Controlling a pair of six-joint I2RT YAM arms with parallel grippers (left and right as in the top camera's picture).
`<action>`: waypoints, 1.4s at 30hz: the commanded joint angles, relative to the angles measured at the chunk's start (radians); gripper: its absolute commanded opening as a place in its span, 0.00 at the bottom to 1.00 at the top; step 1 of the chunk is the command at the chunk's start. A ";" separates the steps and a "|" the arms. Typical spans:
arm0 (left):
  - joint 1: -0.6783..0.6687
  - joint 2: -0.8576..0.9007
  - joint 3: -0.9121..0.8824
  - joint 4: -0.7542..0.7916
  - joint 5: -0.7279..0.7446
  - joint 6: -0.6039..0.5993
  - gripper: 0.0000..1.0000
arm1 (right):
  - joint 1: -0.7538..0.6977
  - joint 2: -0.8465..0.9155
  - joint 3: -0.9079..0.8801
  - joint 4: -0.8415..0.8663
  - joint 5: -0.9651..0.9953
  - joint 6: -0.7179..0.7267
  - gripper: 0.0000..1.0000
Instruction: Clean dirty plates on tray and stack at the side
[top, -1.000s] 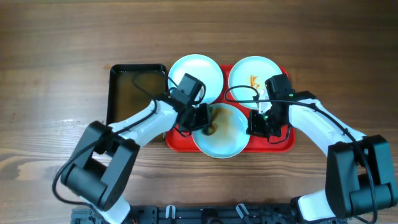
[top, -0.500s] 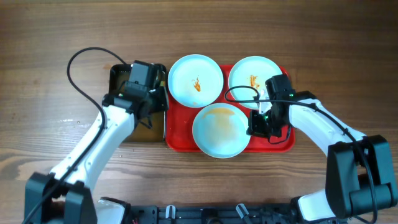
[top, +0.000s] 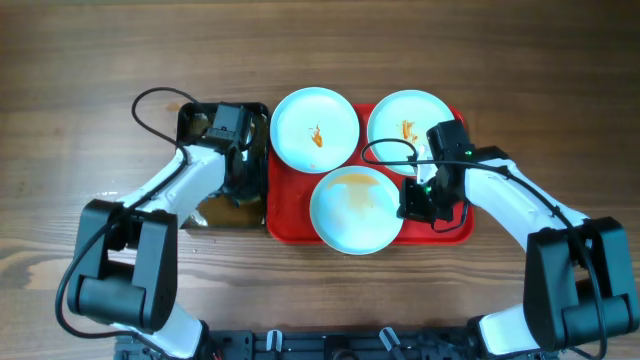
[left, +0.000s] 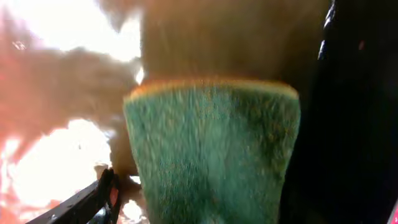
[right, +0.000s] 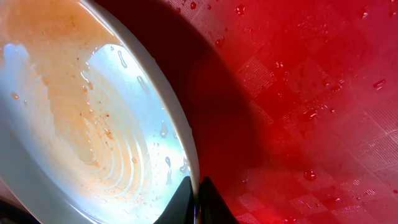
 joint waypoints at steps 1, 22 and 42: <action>-0.003 0.024 -0.002 0.059 -0.008 0.005 0.77 | 0.001 0.010 0.014 -0.002 0.013 0.001 0.06; 0.016 0.048 0.026 -0.071 0.203 0.005 0.65 | 0.001 0.010 0.014 -0.014 0.013 0.001 0.06; 0.016 -0.060 0.027 -0.103 0.021 0.005 0.64 | 0.001 0.010 0.014 0.015 0.013 -0.003 0.06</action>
